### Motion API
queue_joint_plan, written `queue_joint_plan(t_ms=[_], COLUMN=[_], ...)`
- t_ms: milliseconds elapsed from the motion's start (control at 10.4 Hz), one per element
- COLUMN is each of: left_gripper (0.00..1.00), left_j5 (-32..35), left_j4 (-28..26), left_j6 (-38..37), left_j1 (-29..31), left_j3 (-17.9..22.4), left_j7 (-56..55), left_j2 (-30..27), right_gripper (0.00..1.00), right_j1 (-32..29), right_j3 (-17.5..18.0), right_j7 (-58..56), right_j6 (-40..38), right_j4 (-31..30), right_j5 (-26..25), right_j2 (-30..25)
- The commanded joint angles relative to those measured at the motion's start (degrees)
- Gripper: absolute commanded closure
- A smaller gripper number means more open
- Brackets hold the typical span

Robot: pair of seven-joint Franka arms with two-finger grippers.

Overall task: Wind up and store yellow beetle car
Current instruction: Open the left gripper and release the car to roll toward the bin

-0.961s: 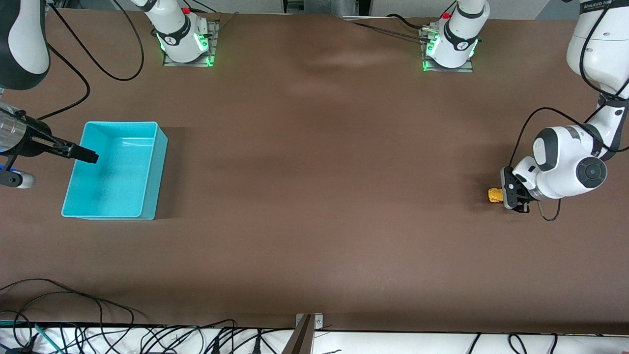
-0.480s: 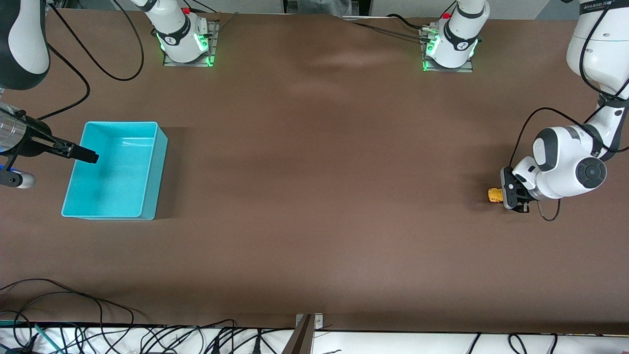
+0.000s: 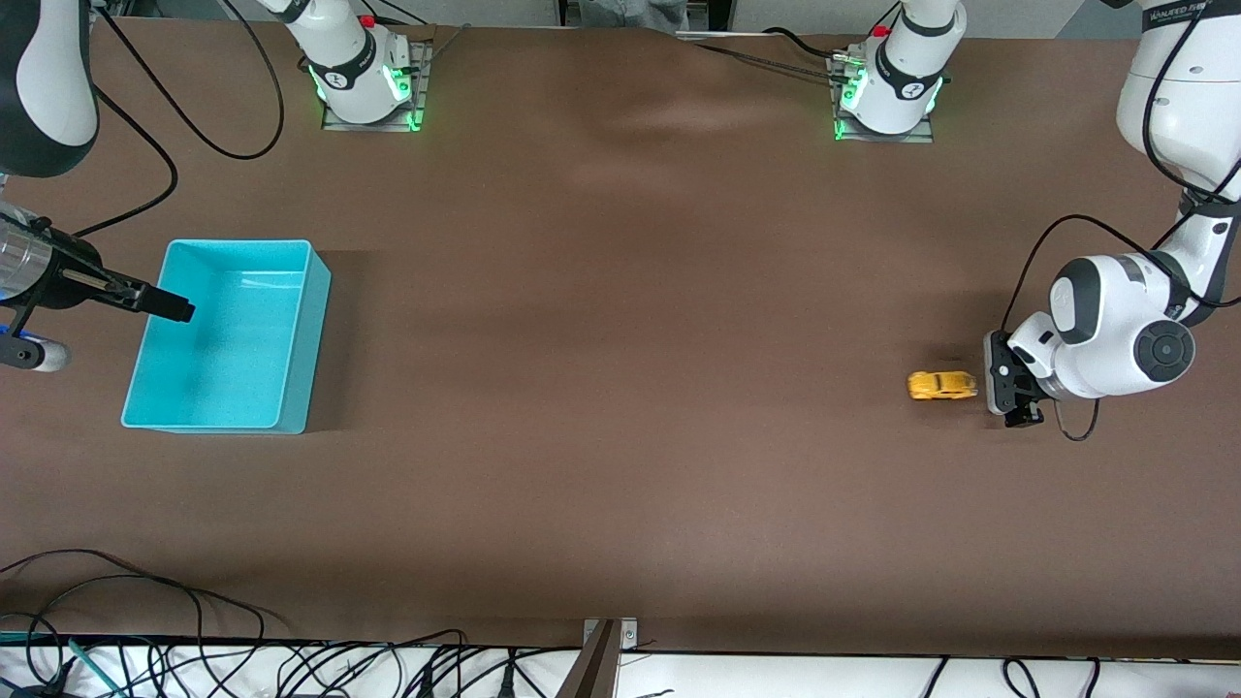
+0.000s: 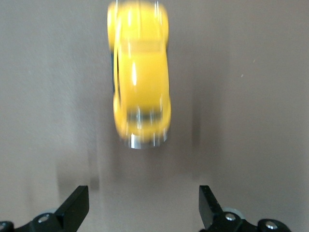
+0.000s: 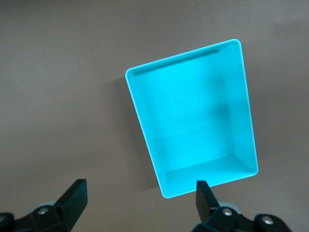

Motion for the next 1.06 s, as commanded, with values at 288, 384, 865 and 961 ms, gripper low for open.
queue_joint_plan(t_ms=[288,384,865,961], left_gripper=[0.00,0.00,0.00,0.00], left_j5=[-2.7,-2.6,-2.5,-2.5], left_j4=[8.1,9.4,12.9,13.0], left_j6=[-11.9,-13.7,-17.5,-17.5], left_j1=[-0.9,-2.0,-5.1,-5.4], left_j3=[-2.6,-2.6,-2.6,-2.6], left_j7=[-3.4,-4.8,-9.7,-9.7], left_j2=[-1.2,-1.2,-1.2,-1.2], right_gripper=[0.00,0.00,0.00,0.00], right_j1=[-0.3,-0.2,-0.3,-0.3], right_j3=[0.2,0.2,0.1,0.1], right_j7=[0.9,0.9,0.7,0.7], right_j6=[0.1,0.1,-0.2,-0.2], right_j4=[-0.2,-0.2,-0.2,-0.2], right_j5=[0.6,0.6,0.6,0.6], right_j2=[-0.3,-0.2,-0.2,-0.3])
